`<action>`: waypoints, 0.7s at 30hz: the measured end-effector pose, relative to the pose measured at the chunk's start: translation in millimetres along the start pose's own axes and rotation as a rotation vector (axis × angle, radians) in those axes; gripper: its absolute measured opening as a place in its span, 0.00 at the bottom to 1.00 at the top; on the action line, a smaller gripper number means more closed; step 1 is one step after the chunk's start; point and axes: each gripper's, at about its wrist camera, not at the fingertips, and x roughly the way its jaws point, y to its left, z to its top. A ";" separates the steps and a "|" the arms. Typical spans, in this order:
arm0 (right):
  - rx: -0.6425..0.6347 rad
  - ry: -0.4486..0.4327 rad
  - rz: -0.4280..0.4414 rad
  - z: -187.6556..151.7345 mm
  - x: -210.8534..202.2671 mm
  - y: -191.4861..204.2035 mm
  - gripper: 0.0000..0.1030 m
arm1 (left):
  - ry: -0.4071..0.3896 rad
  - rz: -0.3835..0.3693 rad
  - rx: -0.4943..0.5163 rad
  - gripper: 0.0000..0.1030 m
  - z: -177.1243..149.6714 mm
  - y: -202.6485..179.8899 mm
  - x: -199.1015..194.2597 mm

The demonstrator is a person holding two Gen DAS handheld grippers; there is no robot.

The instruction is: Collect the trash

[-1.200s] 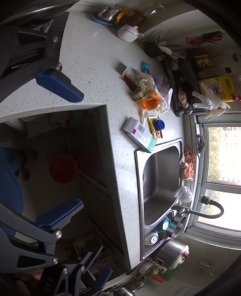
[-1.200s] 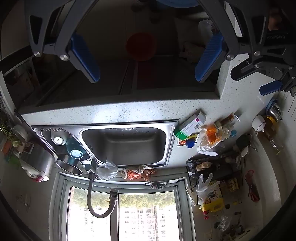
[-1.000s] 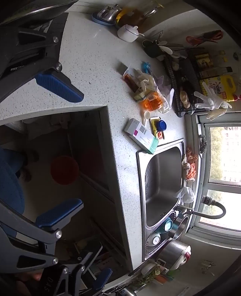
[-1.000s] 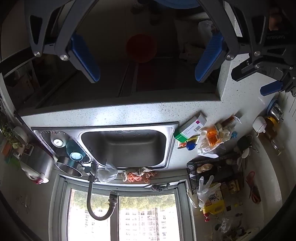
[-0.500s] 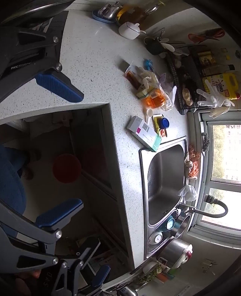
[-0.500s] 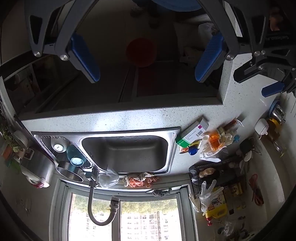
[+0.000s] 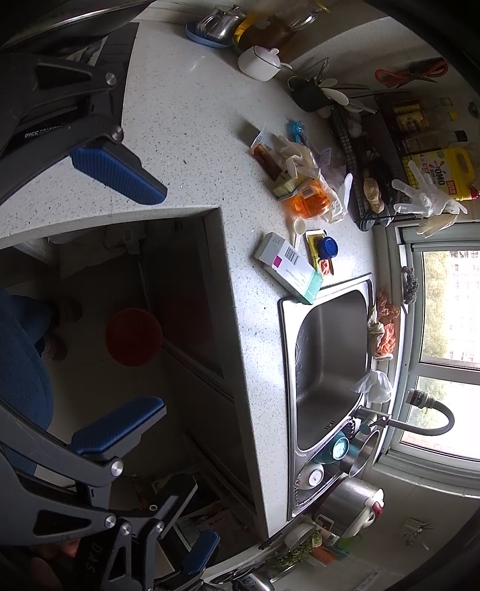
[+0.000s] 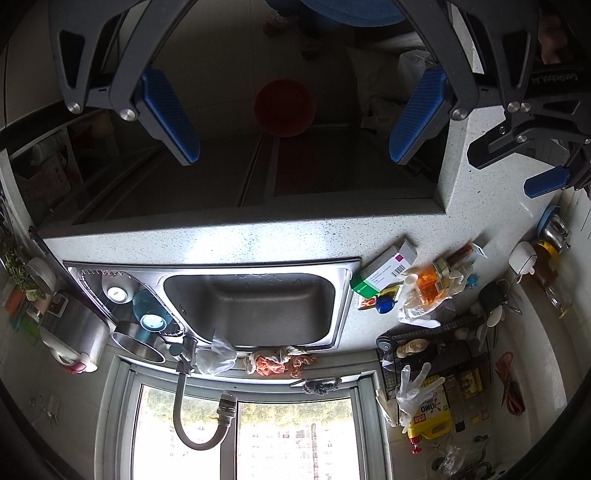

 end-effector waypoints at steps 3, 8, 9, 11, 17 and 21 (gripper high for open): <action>0.001 0.000 -0.001 -0.5 -0.4 -0.4 1.00 | 0.001 -0.003 0.001 1.00 -1.4 -1.2 0.5; -0.001 0.001 -0.006 -1.0 -0.8 -1.1 1.00 | -0.001 -0.004 0.002 1.00 -1.8 -3.3 0.9; -0.002 0.001 -0.007 -0.5 -0.7 -0.5 1.00 | -0.001 -0.005 0.002 1.00 -1.7 -3.4 1.1; -0.003 0.002 -0.010 -0.9 -0.7 -1.2 1.00 | -0.002 -0.003 0.004 1.00 -2.1 -5.0 1.4; -0.005 0.009 -0.011 0.4 -0.3 -2.2 1.00 | 0.003 0.003 0.003 1.00 -1.0 -6.7 4.0; -0.011 0.013 -0.008 1.5 1.9 -0.2 1.00 | 0.008 0.009 0.007 1.00 -1.8 -6.9 7.2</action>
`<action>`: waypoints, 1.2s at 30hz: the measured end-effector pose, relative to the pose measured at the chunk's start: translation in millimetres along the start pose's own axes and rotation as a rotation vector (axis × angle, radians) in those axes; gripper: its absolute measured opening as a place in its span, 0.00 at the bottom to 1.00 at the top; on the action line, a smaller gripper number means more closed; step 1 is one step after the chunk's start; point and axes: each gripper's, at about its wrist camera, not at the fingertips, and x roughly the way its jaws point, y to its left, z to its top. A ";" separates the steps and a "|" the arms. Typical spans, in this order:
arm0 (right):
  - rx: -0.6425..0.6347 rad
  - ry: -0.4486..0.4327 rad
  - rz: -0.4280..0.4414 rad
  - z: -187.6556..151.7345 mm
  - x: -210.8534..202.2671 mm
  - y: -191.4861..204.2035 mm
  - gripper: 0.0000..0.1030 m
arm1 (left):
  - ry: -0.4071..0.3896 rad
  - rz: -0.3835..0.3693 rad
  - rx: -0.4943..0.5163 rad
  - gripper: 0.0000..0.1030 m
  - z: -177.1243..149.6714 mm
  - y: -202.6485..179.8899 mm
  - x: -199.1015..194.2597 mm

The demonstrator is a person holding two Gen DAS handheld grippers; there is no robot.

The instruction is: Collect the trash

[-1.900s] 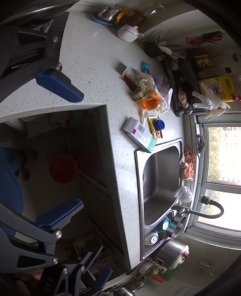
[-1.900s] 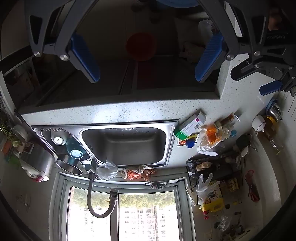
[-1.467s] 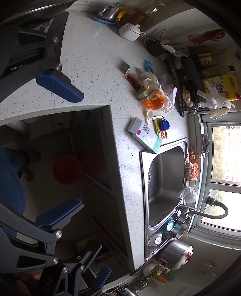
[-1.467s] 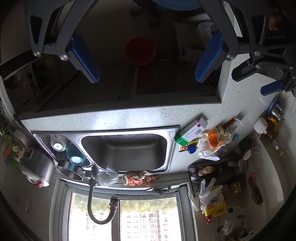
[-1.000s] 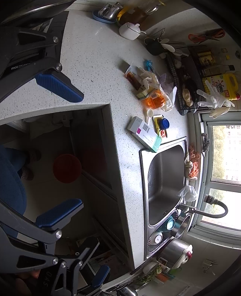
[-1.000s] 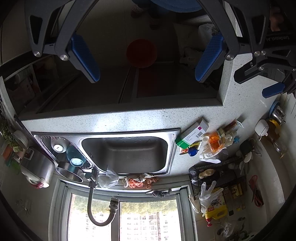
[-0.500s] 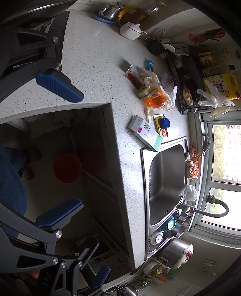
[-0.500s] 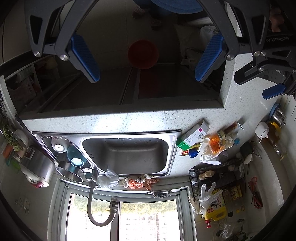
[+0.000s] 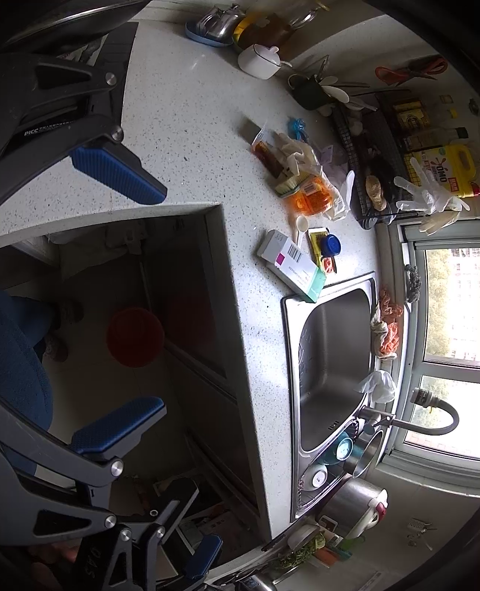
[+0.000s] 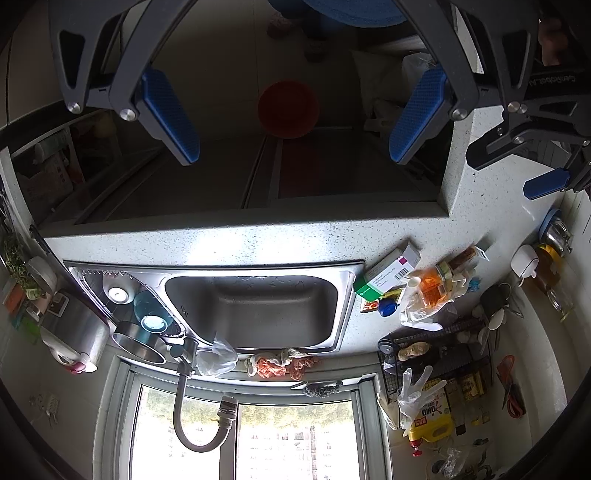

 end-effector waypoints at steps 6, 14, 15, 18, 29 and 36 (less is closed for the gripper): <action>-0.012 0.015 0.002 -0.1 7.1 1.5 1.00 | 0.018 0.001 -0.004 1.00 -3.4 2.2 7.6; -0.045 0.051 -0.003 -2.1 23.2 1.4 1.00 | 0.051 0.004 0.005 1.00 -6.6 3.0 28.8; -0.046 0.057 -0.004 -3.2 25.2 1.3 1.00 | 0.056 0.003 0.002 1.00 -7.2 2.9 31.5; -0.050 0.068 -0.008 -6.6 29.6 1.9 1.00 | 0.071 0.005 0.005 1.00 -11.8 2.8 39.7; -0.064 0.074 0.016 -4.6 36.8 -0.7 1.00 | 0.088 0.018 -0.010 1.00 -15.8 1.0 48.2; -0.079 0.040 0.047 3.9 41.8 -4.6 1.00 | 0.056 0.036 -0.035 1.00 -9.9 -2.3 48.6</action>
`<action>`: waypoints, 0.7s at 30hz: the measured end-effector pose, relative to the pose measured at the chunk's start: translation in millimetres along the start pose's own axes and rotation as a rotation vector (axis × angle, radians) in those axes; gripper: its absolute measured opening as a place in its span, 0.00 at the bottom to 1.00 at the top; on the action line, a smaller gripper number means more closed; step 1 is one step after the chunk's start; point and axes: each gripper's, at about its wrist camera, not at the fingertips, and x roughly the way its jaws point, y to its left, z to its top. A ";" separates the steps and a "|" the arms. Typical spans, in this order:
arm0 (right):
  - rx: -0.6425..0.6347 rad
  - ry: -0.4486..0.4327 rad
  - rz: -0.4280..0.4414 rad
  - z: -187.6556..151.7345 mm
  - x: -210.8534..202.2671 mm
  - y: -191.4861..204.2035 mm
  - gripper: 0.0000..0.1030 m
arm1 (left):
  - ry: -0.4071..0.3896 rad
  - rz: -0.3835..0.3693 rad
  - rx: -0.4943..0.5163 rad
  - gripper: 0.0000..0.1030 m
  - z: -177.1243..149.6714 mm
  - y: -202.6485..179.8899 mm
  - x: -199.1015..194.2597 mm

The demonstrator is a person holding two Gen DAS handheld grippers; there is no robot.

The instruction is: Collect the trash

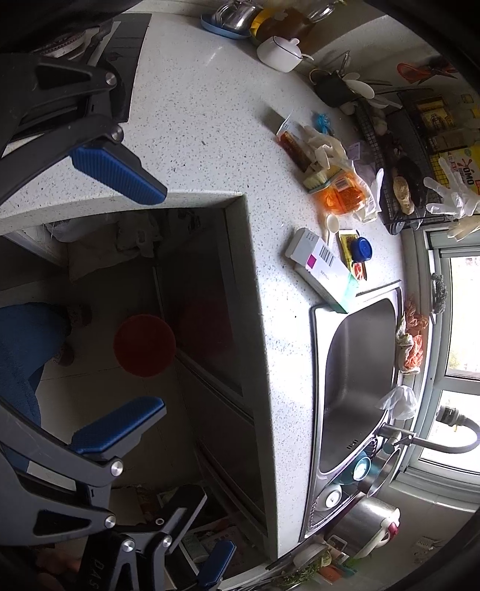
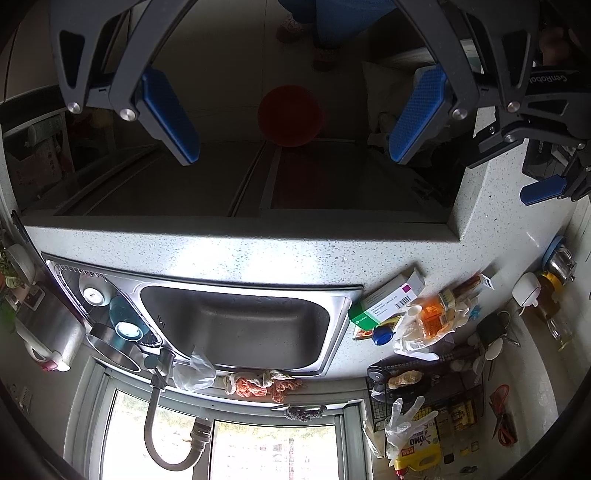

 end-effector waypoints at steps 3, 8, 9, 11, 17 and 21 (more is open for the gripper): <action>-0.019 -0.023 0.006 9.7 3.4 0.0 1.00 | -0.015 0.006 -0.005 1.00 7.4 1.2 -0.1; -0.043 -0.043 0.024 35.0 12.6 3.0 1.00 | -0.042 -0.002 -0.028 1.00 29.9 10.3 0.3; -0.048 -0.046 0.031 41.1 16.0 3.5 1.00 | -0.046 0.002 -0.035 1.00 36.3 13.9 2.3; -0.063 -0.045 0.038 56.2 25.9 7.2 1.00 | -0.050 0.016 -0.047 1.00 50.2 21.5 8.4; -0.113 -0.041 0.078 114.2 64.7 29.1 1.00 | -0.060 0.040 -0.103 1.00 100.1 63.7 31.8; -0.159 -0.030 0.125 152.2 90.9 61.7 1.00 | -0.060 0.082 -0.169 1.00 130.3 106.0 45.3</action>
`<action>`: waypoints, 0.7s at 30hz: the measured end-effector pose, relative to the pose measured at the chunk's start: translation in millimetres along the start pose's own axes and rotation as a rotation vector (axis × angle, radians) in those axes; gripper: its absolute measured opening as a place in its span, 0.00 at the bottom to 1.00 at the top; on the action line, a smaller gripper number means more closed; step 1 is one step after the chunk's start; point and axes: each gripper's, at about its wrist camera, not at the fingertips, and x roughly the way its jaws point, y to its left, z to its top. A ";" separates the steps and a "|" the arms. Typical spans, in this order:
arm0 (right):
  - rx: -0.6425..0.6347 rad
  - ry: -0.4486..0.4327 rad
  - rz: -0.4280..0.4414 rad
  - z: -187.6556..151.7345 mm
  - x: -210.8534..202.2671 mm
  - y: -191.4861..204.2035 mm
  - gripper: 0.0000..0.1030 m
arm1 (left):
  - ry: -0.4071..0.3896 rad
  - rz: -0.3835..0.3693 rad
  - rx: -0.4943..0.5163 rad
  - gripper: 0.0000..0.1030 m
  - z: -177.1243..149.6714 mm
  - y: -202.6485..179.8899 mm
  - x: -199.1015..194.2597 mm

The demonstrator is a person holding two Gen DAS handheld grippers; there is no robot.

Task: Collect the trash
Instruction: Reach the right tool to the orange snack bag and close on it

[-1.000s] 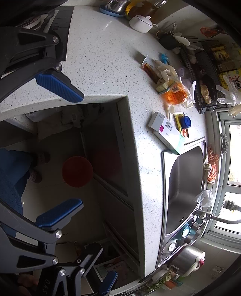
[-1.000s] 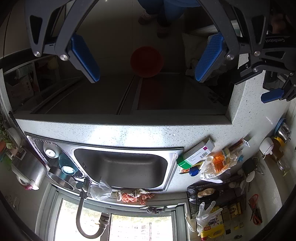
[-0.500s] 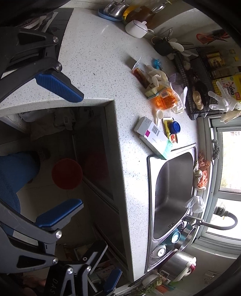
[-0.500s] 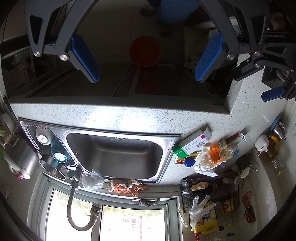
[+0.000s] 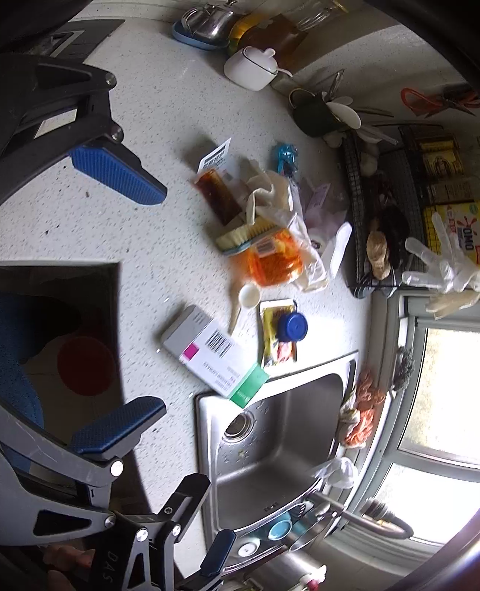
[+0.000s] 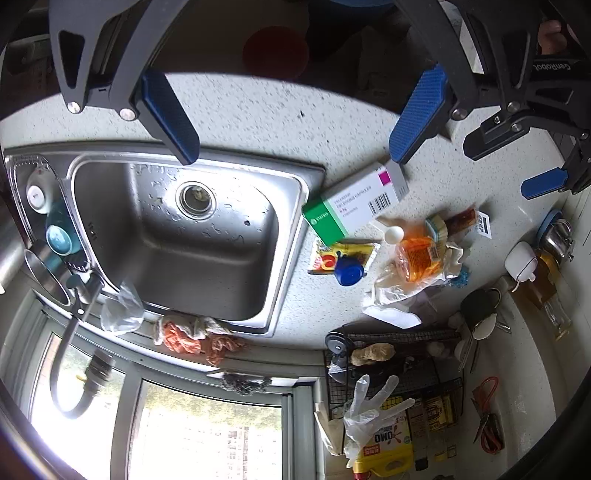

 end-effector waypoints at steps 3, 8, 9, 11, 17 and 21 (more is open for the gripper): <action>-0.045 0.007 0.043 26.7 23.8 20.9 1.00 | 0.010 0.036 -0.046 1.00 20.5 29.6 15.5; -0.106 0.038 0.113 60.0 62.7 54.7 1.00 | 0.031 0.108 -0.119 1.00 42.0 78.9 37.1; -0.121 0.044 0.123 67.5 70.5 61.4 1.00 | 0.036 0.118 -0.134 1.00 44.9 88.6 41.3; -0.147 0.055 0.146 76.7 83.2 72.9 1.00 | 0.048 0.140 -0.157 1.00 49.2 104.8 48.5; -0.193 0.125 0.180 94.1 124.9 99.6 1.00 | 0.098 0.172 -0.224 1.00 51.7 141.5 72.9; -0.199 0.175 0.211 97.4 145.4 109.4 1.00 | 0.128 0.189 -0.243 1.00 51.2 154.4 85.6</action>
